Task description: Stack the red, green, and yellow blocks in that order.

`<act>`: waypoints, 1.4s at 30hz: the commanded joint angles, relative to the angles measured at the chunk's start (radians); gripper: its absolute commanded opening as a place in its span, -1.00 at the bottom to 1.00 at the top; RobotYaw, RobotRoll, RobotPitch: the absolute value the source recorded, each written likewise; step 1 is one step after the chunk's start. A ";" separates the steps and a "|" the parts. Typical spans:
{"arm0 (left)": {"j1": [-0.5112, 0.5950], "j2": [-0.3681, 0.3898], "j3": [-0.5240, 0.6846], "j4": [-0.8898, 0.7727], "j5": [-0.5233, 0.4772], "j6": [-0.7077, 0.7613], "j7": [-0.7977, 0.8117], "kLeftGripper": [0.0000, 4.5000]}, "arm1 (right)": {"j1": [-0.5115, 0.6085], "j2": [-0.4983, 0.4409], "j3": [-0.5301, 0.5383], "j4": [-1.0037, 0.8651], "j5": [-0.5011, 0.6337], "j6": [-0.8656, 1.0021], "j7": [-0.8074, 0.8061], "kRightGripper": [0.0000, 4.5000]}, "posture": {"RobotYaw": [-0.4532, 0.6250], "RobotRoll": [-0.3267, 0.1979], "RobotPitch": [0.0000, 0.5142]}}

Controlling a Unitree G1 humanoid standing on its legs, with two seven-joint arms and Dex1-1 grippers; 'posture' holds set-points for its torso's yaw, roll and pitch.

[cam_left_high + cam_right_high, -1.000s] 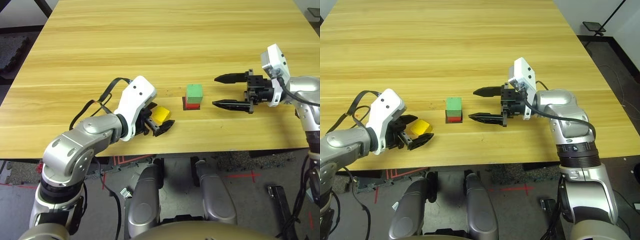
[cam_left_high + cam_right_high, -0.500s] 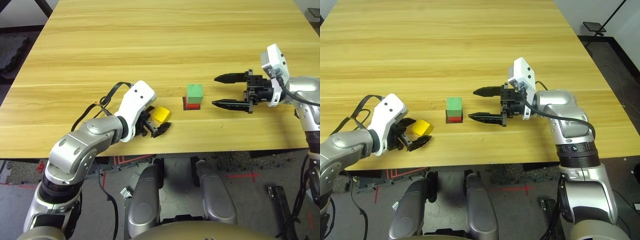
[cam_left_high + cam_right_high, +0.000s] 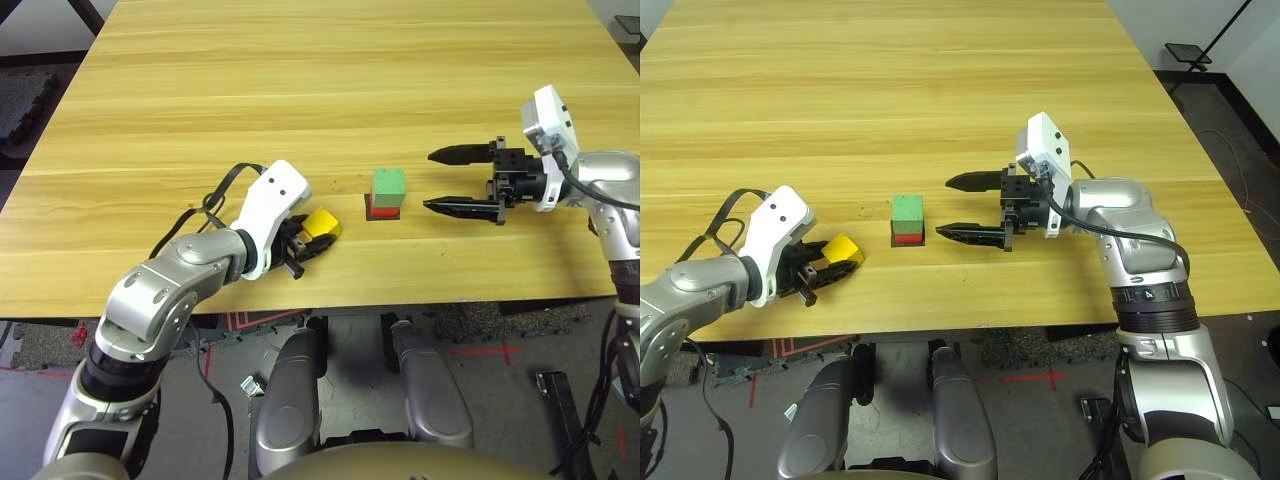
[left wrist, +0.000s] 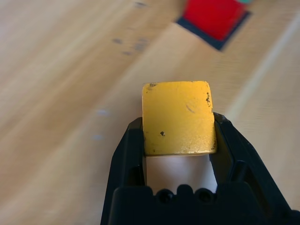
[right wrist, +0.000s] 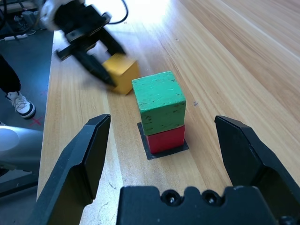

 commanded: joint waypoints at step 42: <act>-0.575 -0.126 -0.180 0.369 0.102 -0.234 -0.549 -0.14 | 0.070 -0.211 -0.060 -0.114 0.028 0.031 0.089 1.00 | 0.33 0.59 -0.05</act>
